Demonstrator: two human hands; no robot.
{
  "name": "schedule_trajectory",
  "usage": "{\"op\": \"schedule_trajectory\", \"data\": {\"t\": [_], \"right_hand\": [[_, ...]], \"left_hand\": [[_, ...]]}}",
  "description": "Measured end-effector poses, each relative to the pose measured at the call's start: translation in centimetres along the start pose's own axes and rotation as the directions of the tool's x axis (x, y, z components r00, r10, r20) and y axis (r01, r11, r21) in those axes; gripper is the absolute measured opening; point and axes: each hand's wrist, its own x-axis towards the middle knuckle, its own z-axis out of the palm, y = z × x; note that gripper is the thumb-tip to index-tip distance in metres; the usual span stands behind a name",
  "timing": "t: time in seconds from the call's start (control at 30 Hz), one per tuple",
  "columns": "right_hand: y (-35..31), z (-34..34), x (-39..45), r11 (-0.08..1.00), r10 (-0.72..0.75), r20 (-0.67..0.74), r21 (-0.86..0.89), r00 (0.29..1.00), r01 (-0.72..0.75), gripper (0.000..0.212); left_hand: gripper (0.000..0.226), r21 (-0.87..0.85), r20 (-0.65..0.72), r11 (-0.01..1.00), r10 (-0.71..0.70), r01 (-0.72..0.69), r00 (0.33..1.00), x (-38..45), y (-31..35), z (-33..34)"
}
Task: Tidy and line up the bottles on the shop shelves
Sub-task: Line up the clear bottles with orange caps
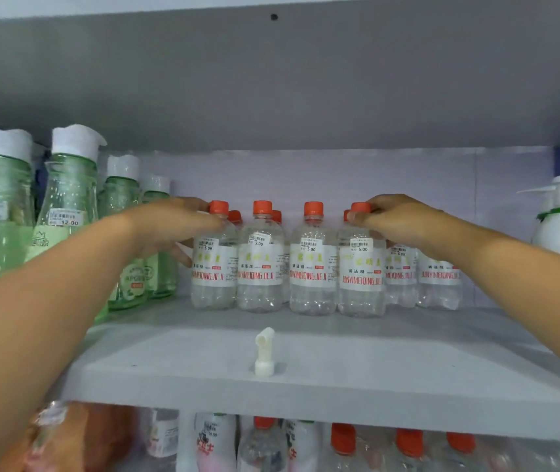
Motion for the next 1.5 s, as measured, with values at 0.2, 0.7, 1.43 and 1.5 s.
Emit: {"op": "schedule_trajectory", "data": {"t": [0.2, 0.7, 1.43, 1.5], "right_hand": [[-0.6, 0.1, 0.1, 1.0, 0.017, -0.017, 0.002, 1.0, -0.017, 0.033], [-0.4, 0.1, -0.6, 0.994, 0.055, -0.036, 0.098, 0.998, -0.051, 0.026], [1.2, -8.6, -8.9, 0.982, -0.108, -0.582, 0.062, 0.806, 0.177, 0.017], [4.0, -11.6, -12.0, 0.984, -0.079, -0.735, 0.049, 0.673, 0.169, 0.016]], "left_hand": [[0.074, -0.033, -0.017, 0.998, 0.045, -0.046, 0.999, 0.6, -0.8, 0.2], [0.042, -0.049, -0.006, 0.998, 0.031, -0.031, 0.999, 1.2, -1.1, 0.8], [0.049, -0.218, -0.478, 0.912, 0.211, -0.348, 0.852, -1.1, 2.0, 0.9], [0.03, -0.311, -0.543, 0.829, 0.246, -0.464, 0.803, -3.5, 4.8, 2.6]]}}
